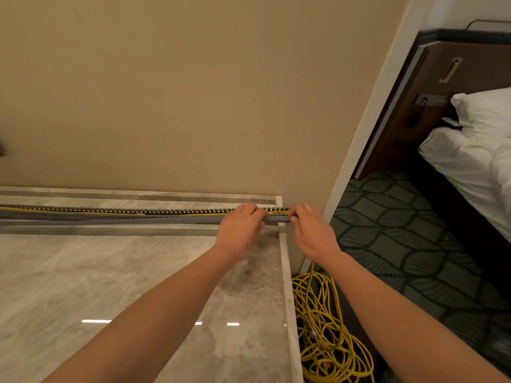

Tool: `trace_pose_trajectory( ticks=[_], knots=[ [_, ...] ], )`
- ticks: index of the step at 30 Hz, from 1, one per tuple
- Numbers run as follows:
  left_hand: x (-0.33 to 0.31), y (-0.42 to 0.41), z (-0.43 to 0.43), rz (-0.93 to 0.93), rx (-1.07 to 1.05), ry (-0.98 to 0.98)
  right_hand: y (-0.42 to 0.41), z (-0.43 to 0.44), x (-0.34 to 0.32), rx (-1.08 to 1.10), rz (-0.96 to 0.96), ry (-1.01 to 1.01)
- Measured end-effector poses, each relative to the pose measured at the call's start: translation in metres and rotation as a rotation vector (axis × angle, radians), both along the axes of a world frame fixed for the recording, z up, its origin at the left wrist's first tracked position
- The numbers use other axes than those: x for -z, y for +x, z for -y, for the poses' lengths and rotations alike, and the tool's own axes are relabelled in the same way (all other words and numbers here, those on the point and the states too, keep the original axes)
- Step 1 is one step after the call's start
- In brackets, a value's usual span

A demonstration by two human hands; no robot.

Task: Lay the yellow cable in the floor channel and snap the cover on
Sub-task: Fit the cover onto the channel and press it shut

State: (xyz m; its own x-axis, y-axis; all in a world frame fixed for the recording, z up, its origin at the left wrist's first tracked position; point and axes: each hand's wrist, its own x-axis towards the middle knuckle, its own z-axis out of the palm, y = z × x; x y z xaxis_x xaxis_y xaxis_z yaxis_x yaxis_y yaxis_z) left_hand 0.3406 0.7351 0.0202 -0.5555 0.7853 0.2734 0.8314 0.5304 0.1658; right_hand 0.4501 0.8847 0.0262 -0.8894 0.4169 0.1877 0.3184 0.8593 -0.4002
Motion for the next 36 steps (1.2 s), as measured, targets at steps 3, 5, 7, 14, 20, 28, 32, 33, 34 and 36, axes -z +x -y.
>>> trace_pose_trajectory(
  ticks=[3,5,7,14,20,28,32,33,34,36],
  knots=[
    [-0.009,-0.002,-0.009,0.026,0.036,0.043,0.000,-0.006,-0.004,0.048,-0.072,-0.114],
    [-0.015,-0.003,-0.015,0.079,0.065,0.083,-0.002,-0.012,-0.009,0.086,-0.168,-0.186],
    [-0.021,-0.005,-0.021,0.144,0.095,0.098,-0.007,-0.020,-0.016,0.132,-0.230,-0.253],
    [-0.030,-0.025,-0.039,0.131,0.098,0.004,-0.022,-0.043,-0.035,0.208,-0.167,-0.365],
    [-0.021,-0.042,-0.045,0.130,0.072,-0.050,-0.016,-0.053,-0.024,0.053,0.132,-0.259],
    [-0.024,-0.039,-0.047,0.006,0.042,-0.021,-0.030,-0.051,-0.027,0.199,-0.085,-0.121],
    [-0.020,-0.034,-0.048,-0.063,0.067,-0.097,-0.031,-0.053,-0.025,0.234,-0.046,-0.042],
    [-0.019,-0.033,-0.048,-0.052,0.070,-0.088,-0.031,-0.054,-0.024,0.238,-0.035,-0.028],
    [-0.017,-0.033,-0.048,-0.040,0.071,-0.080,-0.031,-0.054,-0.022,0.240,-0.027,-0.020],
    [-0.014,-0.034,-0.049,-0.033,0.068,-0.066,-0.032,-0.055,-0.020,0.237,-0.017,-0.021]
  ],
)
